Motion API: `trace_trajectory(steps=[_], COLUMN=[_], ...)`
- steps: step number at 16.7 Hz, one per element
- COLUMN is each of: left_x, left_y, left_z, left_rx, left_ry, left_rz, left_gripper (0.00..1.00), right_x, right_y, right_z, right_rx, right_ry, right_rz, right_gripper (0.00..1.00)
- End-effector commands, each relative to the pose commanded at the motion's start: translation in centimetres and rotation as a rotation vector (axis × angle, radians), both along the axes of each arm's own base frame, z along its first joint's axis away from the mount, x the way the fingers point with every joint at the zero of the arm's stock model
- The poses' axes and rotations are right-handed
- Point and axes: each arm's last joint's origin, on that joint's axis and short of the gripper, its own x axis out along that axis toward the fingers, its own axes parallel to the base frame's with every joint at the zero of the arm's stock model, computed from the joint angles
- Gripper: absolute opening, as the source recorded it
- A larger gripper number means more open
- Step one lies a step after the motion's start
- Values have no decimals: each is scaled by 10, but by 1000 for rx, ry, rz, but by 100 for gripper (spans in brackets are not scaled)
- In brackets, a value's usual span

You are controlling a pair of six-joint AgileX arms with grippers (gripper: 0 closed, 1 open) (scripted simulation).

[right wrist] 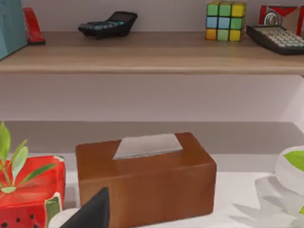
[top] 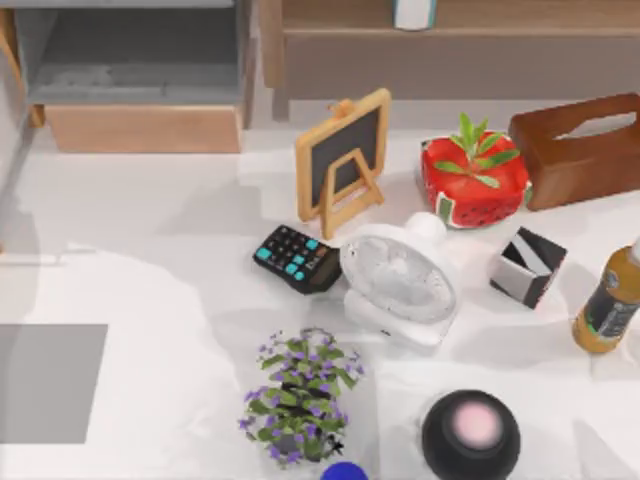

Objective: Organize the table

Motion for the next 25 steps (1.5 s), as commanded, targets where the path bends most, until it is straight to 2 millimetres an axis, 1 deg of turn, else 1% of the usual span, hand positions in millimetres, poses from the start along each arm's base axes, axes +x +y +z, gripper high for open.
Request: trace_trajectory(steps=[3,5,7,9,11,13,17,21,23,25], left_x=[-25,-43,-61,-78,-94,-108,-137,-168,-182,-192], left_y=[-23,-40,-58,-75,-91,-107,-136,-151,-155,-158], left_z=[38,54,61,58,44,22,-40,-100,-121,-134], left_rx=[60,84,91,84,60,24,-68,-146,-171,-185], left_ry=[-58,-92,-117,-130,-120,-91,9,122,169,199], left_rz=[-15,-29,-43,-55,-69,-88,-123,-122,-116,-111], left_gripper=[0,0,0,0,0,0,0,0,0,0], right_x=[0,0,0,0,0,0,0,0,0,0], right_y=[0,0,0,0,0,0,0,0,0,0], right_z=[0,0,0,0,0,0,0,0,0,0], right_rx=[0,0,0,0,0,0,0,0,0,0], right_ry=[0,0,0,0,0,0,0,0,0,0], right_rz=[0,0,0,0,0,0,0,0,0,0], right_gripper=[100,100,100,100,100,100,100,100,100,100])
